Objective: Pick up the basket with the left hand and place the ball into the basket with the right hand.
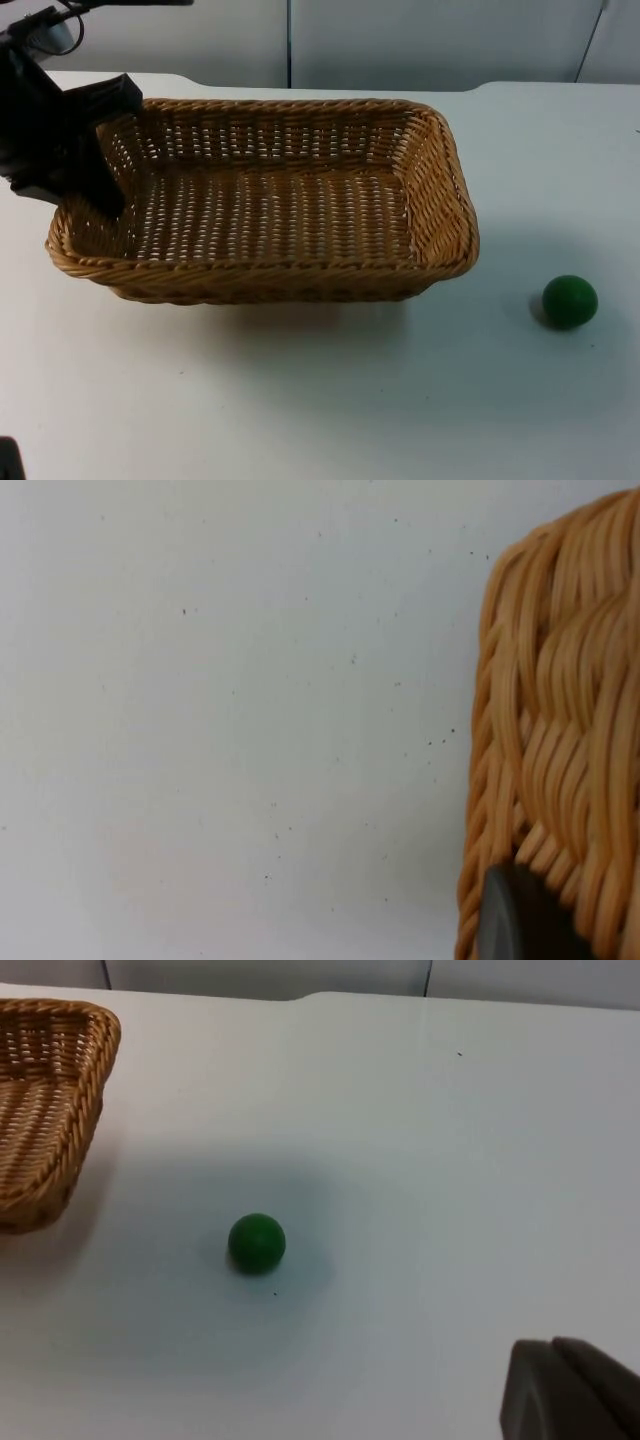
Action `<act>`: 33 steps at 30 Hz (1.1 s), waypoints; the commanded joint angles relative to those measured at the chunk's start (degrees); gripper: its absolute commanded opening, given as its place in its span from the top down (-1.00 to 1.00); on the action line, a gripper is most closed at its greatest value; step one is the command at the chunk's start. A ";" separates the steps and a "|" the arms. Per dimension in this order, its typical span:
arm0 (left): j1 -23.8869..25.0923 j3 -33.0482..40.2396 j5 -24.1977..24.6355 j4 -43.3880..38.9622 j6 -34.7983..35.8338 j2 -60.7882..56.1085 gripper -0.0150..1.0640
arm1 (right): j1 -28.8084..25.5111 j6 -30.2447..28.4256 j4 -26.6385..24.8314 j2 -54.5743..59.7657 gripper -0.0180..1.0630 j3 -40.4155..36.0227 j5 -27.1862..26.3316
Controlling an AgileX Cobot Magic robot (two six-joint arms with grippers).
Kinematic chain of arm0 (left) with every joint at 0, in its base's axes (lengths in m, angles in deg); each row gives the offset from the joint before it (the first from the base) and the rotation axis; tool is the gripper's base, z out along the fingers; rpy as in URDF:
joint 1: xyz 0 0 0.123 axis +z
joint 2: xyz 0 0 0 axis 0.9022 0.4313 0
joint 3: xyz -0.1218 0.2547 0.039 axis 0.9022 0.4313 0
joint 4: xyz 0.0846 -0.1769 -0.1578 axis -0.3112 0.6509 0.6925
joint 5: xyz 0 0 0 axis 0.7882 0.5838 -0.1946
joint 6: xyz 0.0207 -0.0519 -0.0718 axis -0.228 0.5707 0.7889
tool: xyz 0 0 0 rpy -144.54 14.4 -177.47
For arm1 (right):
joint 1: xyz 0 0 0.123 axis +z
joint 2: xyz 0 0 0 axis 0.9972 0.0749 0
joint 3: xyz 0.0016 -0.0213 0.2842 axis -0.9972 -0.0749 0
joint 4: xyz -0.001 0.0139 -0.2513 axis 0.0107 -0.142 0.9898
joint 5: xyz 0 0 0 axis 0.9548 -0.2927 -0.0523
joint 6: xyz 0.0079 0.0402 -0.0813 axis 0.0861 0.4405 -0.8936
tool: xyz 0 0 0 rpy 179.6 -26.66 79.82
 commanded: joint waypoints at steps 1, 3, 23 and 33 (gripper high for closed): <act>-0.11 -0.66 0.00 2.14 0.40 -0.51 0.98 | 0.00 0.24 -0.38 0.81 0.97 -0.04 -0.80; -0.11 -0.66 0.00 2.14 0.40 -0.51 0.98 | 0.00 0.37 -0.38 3.56 0.97 0.65 -1.73; -0.11 -0.66 -6.42 2.14 0.40 -0.51 0.98 | 0.00 4.87 1.37 62.33 0.91 29.32 -13.36; -0.11 -0.66 -12.24 2.14 0.40 -0.51 0.98 | 2.62 9.95 1.02 87.56 -0.23 31.66 -15.74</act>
